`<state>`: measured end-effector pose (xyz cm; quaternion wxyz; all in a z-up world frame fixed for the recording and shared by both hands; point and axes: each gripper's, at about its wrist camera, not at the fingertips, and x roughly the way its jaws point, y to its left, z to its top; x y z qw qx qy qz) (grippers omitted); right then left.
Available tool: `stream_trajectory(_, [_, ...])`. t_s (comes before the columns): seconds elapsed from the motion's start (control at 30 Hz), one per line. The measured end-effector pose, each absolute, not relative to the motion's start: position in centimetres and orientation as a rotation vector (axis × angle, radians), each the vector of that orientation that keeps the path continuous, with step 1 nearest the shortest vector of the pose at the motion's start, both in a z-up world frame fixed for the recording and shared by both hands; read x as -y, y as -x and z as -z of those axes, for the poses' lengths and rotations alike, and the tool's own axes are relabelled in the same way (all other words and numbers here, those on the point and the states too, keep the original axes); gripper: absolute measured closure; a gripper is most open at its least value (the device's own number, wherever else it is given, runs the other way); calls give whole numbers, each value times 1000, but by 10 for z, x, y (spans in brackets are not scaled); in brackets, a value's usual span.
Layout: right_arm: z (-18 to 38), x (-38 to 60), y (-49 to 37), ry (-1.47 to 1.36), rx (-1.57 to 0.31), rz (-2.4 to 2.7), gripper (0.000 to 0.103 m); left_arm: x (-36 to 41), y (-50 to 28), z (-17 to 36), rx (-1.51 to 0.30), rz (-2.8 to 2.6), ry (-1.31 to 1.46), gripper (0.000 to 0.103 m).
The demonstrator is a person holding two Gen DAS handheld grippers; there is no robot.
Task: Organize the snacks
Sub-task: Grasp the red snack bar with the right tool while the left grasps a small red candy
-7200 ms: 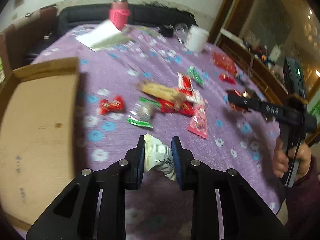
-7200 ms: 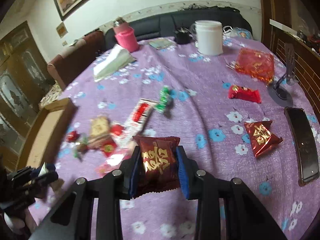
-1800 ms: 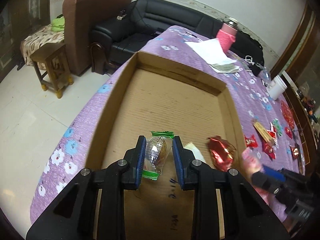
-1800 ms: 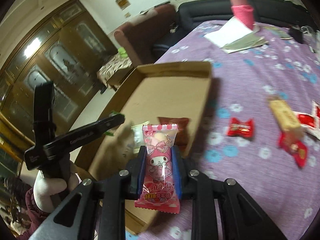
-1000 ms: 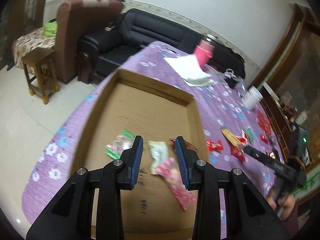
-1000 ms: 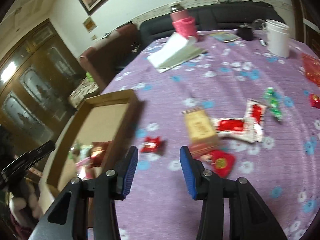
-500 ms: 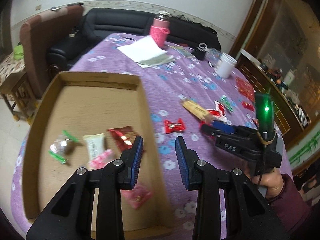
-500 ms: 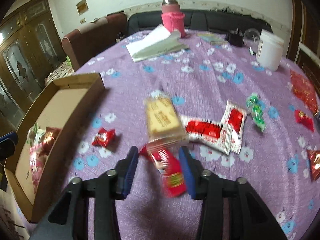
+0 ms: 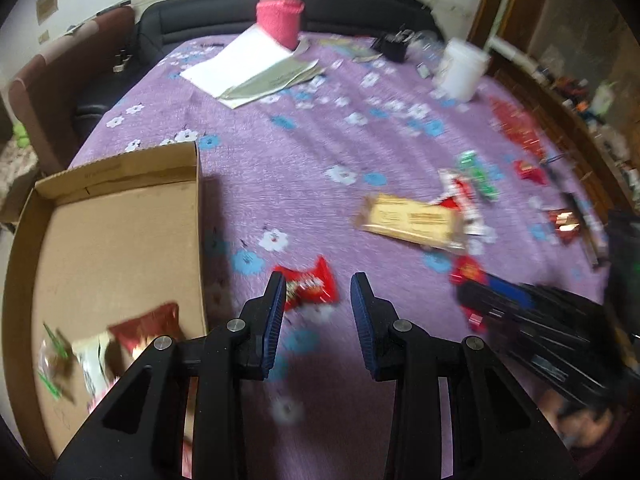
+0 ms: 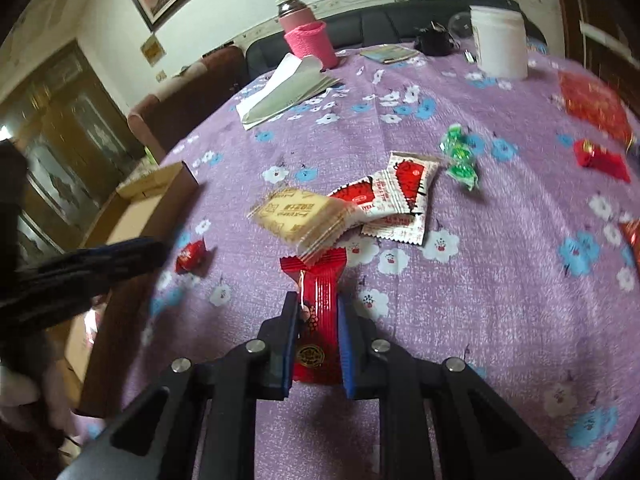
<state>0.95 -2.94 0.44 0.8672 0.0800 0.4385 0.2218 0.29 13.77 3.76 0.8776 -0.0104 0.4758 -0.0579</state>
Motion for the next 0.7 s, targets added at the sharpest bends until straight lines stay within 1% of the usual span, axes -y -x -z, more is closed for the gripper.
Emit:
stream_trajectory(0.1, [-5,29,-10,-175,-917,-466,82,-133,-15,-24,-1029,82,-16,70])
stream_trajectory(0.13, [-5,28,-9,-173,-916,-465,82,-132,-17,-19,-1041,72,-29,68])
stream_trajectory(0.17, [-5,27,-9,-171,-915,-463,81,-132,-19,-16,-1051,68,-34,62])
stream_trajectory(0.27, [-5,25,-9,-159,-913,-458,81,-122,-19,-11,-1058,52,-102,61])
stream_trajectory(0.3, [-5,24,-9,-153,-912,-455,81,-118,-18,-12,-1050,47,-143,62])
stream_trajectory(0.33, [-5,25,-8,-145,-911,-454,81,-116,-17,-12,-1045,50,-161,65])
stream_trajectory(0.37, [-5,23,-8,-134,-909,-452,81,-113,-16,-13,-1043,71,-169,79])
stream_trajectory(0.4, [-5,22,-7,-121,-905,-449,81,-111,-14,-13,-1042,81,-170,80])
stream_trajectory(0.47, [-6,20,-5,-102,-899,-443,82,-109,-10,-15,-1029,92,-173,84])
stream_trajectory(0.7, [-5,20,-3,-101,-896,-453,82,-126,18,-27,-990,200,2,84])
